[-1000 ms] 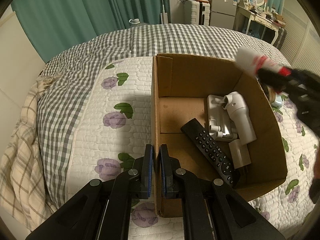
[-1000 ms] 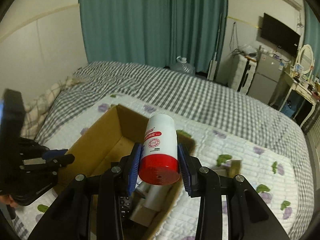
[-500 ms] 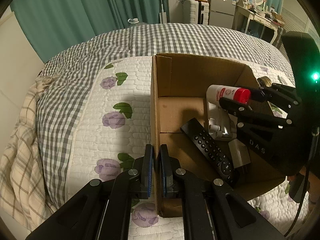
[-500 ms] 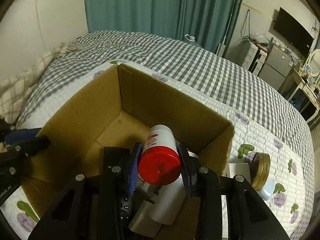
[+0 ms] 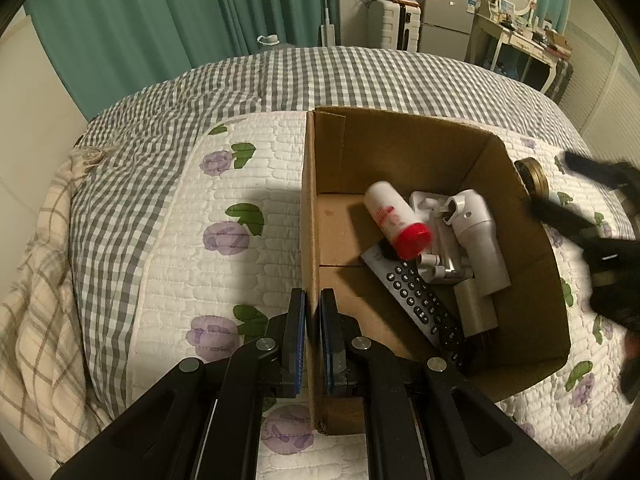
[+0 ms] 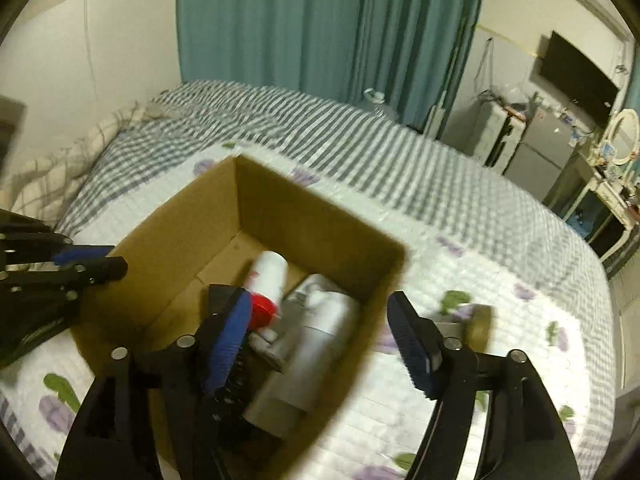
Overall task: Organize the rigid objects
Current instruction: 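Carry the red-capped bottle into the box and release it, then move the right gripper to the light-blue earbud case and grasp it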
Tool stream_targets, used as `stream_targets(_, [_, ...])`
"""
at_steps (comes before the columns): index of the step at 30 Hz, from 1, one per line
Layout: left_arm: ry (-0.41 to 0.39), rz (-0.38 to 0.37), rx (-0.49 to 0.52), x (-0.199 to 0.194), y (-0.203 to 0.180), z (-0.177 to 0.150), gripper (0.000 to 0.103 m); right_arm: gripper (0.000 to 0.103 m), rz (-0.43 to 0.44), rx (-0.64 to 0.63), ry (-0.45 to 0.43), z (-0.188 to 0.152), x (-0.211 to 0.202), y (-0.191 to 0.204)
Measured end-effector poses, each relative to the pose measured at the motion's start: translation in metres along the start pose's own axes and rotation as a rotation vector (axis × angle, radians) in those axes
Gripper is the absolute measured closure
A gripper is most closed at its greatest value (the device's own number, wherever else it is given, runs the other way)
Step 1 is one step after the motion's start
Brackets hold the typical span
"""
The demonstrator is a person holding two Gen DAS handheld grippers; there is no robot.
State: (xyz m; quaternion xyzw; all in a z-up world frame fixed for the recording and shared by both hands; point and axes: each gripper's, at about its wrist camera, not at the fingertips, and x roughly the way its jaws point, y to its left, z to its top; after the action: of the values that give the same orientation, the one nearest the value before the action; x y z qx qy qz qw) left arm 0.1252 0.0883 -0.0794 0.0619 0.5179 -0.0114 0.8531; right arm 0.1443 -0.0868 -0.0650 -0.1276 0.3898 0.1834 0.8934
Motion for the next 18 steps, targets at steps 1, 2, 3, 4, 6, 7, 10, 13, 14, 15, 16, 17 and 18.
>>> stream_targets(1, [-0.002,0.003,0.002,0.0,-0.001,-0.001,0.096,0.025,-0.013,0.004,-0.01,0.0,-0.01,-0.007])
stream_targets(2, [-0.001,0.007,0.003,0.0,-0.001,0.0,0.096,0.022,-0.024,0.006,-0.023,0.0,-0.021,-0.016])
stream_targets(3, [-0.001,0.009,0.004,0.0,-0.002,-0.001,0.096,0.02,-0.032,0.006,-0.033,0.0,-0.03,-0.023])
stream_targets(4, [-0.001,0.01,0.005,0.0,-0.002,-0.001,0.096,0.019,-0.045,0.006,-0.044,-0.001,-0.039,-0.031])
stream_targets(6, [0.0,0.011,0.003,0.0,-0.002,-0.002,0.096,0.015,-0.091,0.015,-0.066,-0.001,-0.057,-0.05])
stream_targets(7, [0.001,0.01,0.003,0.0,-0.001,-0.001,0.096,0.014,-0.118,0.021,-0.075,-0.002,-0.064,-0.061])
stream_targets(10, [0.004,0.015,0.001,0.0,-0.002,-0.001,0.096,0.014,-0.181,0.043,-0.083,-0.006,-0.079,-0.09])
stream_targets(13, [0.004,0.02,0.0,0.0,-0.003,-0.001,0.096,0.014,-0.204,0.091,-0.064,-0.013,-0.079,-0.117])
stream_targets(14, [0.005,0.021,-0.001,0.0,-0.003,-0.001,0.096,0.014,-0.208,0.111,-0.057,-0.017,-0.076,-0.125])
stream_targets(15, [0.006,0.023,-0.003,0.0,-0.003,-0.001,0.096,0.014,-0.212,0.124,-0.052,-0.02,-0.072,-0.132])
stream_targets(16, [0.006,0.025,-0.003,0.0,-0.003,-0.001,0.096,0.014,-0.217,0.133,-0.048,-0.023,-0.068,-0.138])
stream_targets(17, [0.007,0.027,-0.003,0.0,-0.003,-0.001,0.096,0.014,-0.224,0.143,-0.039,-0.028,-0.061,-0.144])
stream_targets(18, [0.008,0.032,-0.002,0.001,-0.003,-0.001,0.096,0.014,-0.227,0.149,-0.028,-0.033,-0.052,-0.148])
